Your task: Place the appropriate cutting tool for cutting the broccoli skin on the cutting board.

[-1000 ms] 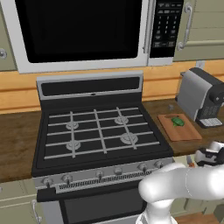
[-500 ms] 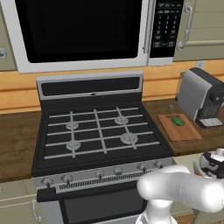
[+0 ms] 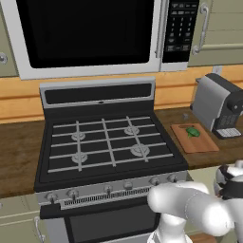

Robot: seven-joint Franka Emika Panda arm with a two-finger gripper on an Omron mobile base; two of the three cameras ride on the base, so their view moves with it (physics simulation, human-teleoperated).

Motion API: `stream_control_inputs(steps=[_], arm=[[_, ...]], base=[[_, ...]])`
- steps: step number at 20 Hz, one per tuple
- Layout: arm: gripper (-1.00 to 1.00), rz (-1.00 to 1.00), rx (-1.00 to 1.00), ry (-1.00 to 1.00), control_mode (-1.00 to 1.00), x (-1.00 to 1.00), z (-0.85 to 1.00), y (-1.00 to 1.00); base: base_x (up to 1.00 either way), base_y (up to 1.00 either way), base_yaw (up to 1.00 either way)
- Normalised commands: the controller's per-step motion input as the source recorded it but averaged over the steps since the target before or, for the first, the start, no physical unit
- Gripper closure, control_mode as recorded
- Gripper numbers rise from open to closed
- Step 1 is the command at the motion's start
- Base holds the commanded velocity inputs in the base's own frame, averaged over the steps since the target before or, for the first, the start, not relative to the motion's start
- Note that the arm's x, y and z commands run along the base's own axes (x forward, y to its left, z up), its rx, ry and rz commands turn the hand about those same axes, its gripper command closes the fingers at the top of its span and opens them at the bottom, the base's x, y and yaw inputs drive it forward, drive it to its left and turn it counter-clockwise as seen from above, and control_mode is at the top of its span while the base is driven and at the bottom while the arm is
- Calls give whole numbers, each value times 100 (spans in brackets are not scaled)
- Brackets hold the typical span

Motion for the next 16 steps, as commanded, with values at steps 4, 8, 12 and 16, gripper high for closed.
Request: stream_control_inputs(steps=[4,8,12,16], arm=[[-100,2,0,-1,-100,62,0,-39],[-100,0,0,-4,-100,75,-1,-35],[-100,0,1,-1,-100,84,-9,-22],[-100,0,3,0,-100,73,-30,-21]], base=[[0,0,0],[0,0,0],[0,0,0],[0,0,0]])
